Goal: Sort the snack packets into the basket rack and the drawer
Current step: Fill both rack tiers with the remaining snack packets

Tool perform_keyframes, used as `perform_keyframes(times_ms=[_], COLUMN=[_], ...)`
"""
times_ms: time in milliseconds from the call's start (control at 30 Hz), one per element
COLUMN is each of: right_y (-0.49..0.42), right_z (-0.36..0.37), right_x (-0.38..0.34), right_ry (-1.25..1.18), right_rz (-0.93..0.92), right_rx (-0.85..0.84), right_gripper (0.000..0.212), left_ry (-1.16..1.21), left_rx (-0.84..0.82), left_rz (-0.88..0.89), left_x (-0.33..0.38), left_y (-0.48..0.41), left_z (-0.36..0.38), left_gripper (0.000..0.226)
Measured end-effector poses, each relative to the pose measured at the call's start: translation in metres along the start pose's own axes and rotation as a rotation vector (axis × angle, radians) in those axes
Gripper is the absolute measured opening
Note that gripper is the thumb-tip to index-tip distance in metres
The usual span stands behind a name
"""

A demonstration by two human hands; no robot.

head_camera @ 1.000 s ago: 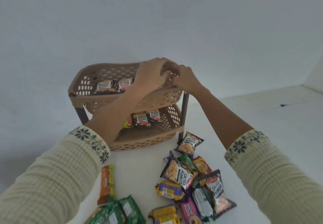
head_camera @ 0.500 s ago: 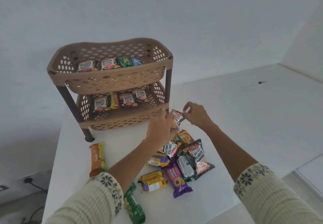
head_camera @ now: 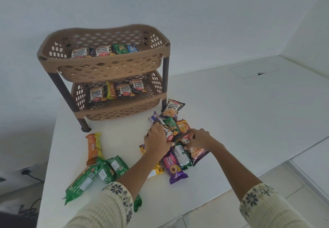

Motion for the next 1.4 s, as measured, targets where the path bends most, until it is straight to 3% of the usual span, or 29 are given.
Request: perform_keyframes(times_ms=[133,267,500,600,733,967,1133,1400], right_y=[0.003,0.0,0.007,0.01,0.006,-0.015,-0.051,-0.117], right_z=[0.008,0.005,-0.03,-0.046,-0.054,-0.051,-0.064,-0.054], right_x=[0.01,0.011,-0.008,-0.036,-0.087,-0.197,-0.258,-0.312], right_ry=[-0.097,-0.143,-0.313,-0.402,-0.551,-0.529,-0.579,-0.345], right_rz=[0.031,0.022,-0.035,-0.122,-0.252,-0.516,-0.457,-0.34], right_rx=[0.023,0.109,0.398,0.526,0.557,0.523,0.535,0.411], right_gripper=[0.051,0.055,0.02,0.016,0.016,0.021,0.026,0.038], left_ry=[0.056,0.036,0.263,0.375,0.45,0.242,0.058,0.001], left_rx=[-0.017,0.046,0.237,0.358,0.462,0.557,0.407,0.118], left_rz=[-0.021,-0.007,0.009,-0.002,-0.043,-0.091,-0.076,-0.191], left_x=[0.001,-0.002,-0.025,-0.043,-0.084,-0.164,-0.187,-0.22], left_y=[-0.004,-0.008,0.004,0.013,0.018,0.005,-0.038,-0.104], left_z=[0.004,0.001,-0.022,-0.048,-0.09,-0.157,-0.173,-0.157], left_gripper=[0.097,0.076,0.048,0.045,0.042,0.041,0.064,0.093])
Point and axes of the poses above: each hand's wrist, its own y-axis away from the middle knuckle, its own z-axis out of the palm, x = y × z, the point moved 6 cm from there along -y, towards the middle knuckle
